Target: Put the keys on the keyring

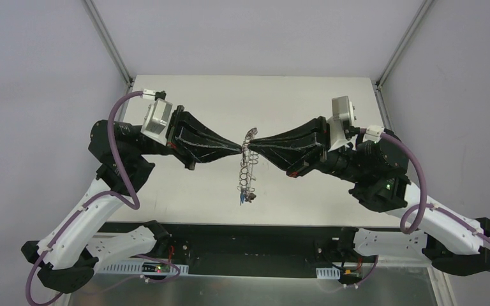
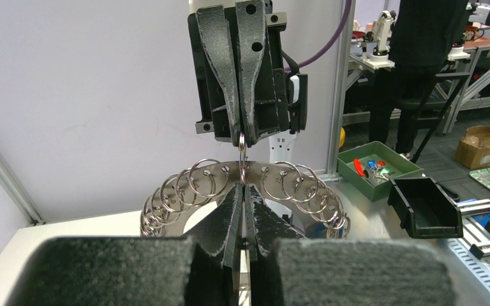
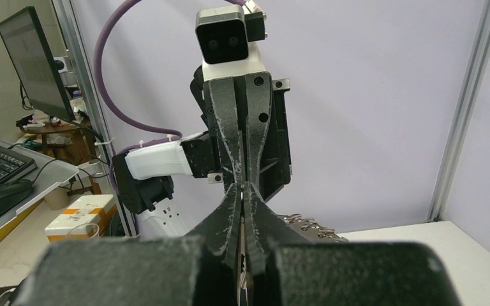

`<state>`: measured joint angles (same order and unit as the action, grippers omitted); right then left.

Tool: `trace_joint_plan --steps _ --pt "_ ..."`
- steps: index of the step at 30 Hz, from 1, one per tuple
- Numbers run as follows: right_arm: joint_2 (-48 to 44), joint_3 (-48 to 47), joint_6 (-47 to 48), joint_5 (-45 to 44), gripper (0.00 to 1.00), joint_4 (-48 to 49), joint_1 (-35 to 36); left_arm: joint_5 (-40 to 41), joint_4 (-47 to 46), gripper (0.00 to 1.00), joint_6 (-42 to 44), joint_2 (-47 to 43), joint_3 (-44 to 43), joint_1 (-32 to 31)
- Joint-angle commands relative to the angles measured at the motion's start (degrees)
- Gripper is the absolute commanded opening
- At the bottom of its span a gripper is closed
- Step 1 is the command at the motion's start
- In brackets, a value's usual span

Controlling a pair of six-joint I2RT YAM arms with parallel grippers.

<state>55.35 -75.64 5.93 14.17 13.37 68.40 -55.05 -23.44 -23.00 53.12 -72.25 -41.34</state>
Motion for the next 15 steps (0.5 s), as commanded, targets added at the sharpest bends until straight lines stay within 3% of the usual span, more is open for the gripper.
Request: trace_joint_plan --steps 1,15 --pt "-0.29 -1.8 -0.91 -0.63 0.0 7.96 0.48 -1.82 -4.16 0.0 -2.53 0.33 -0.1 -0.66" --pt "-0.32 -1.73 0.08 -1.29 0.0 8.34 0.79 -2.72 -5.04 0.0 -3.52 0.34 0.44 -1.27"
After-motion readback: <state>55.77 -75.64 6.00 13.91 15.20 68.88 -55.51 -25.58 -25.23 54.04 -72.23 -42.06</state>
